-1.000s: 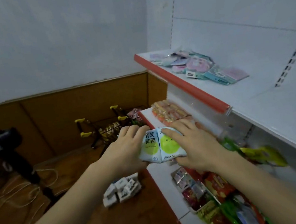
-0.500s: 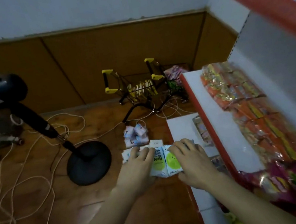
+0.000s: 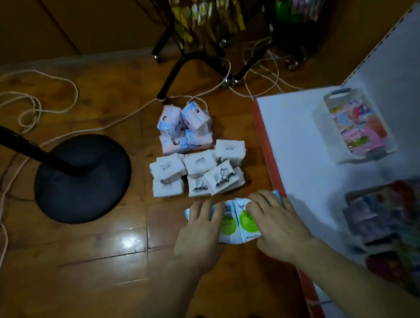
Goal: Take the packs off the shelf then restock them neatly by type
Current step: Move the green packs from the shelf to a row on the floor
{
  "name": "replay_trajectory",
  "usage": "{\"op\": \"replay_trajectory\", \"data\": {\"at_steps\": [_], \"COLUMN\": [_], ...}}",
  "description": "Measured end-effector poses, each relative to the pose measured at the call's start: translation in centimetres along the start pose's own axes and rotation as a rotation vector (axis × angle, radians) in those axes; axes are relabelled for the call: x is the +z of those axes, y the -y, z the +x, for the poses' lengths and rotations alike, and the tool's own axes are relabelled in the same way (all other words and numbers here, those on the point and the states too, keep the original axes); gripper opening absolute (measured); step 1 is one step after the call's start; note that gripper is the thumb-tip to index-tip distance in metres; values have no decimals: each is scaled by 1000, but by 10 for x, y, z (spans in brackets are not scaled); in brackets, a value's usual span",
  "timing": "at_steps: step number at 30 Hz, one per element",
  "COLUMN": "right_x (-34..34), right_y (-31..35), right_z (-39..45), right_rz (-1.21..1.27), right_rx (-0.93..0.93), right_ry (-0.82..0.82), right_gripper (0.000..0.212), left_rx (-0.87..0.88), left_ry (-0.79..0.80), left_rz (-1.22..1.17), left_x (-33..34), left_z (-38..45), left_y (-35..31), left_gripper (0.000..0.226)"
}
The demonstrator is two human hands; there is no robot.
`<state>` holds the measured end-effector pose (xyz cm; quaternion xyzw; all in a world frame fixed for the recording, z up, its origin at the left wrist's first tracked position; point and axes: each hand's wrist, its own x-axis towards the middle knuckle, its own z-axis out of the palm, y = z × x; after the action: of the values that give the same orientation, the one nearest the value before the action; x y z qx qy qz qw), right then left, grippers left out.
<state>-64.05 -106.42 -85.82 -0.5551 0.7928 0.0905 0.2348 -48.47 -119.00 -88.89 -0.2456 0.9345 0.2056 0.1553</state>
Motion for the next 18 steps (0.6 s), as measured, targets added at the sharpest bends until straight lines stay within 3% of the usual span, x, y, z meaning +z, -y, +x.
{"op": "replay_trajectory", "data": {"at_steps": [9,18], "right_x": [184,275], "right_y": [-34,-60], "right_z": [131,181], "right_rz": [-20,39], "right_rx": [18,26], "right_ry": [38,10], "right_gripper": [63,58], "left_rx": [27,43], "left_ry": [9,27], "left_rz": [91,117], "left_x": [184,277], "left_z": [114,164], "left_y": [78,103], "left_gripper": [80,86]}}
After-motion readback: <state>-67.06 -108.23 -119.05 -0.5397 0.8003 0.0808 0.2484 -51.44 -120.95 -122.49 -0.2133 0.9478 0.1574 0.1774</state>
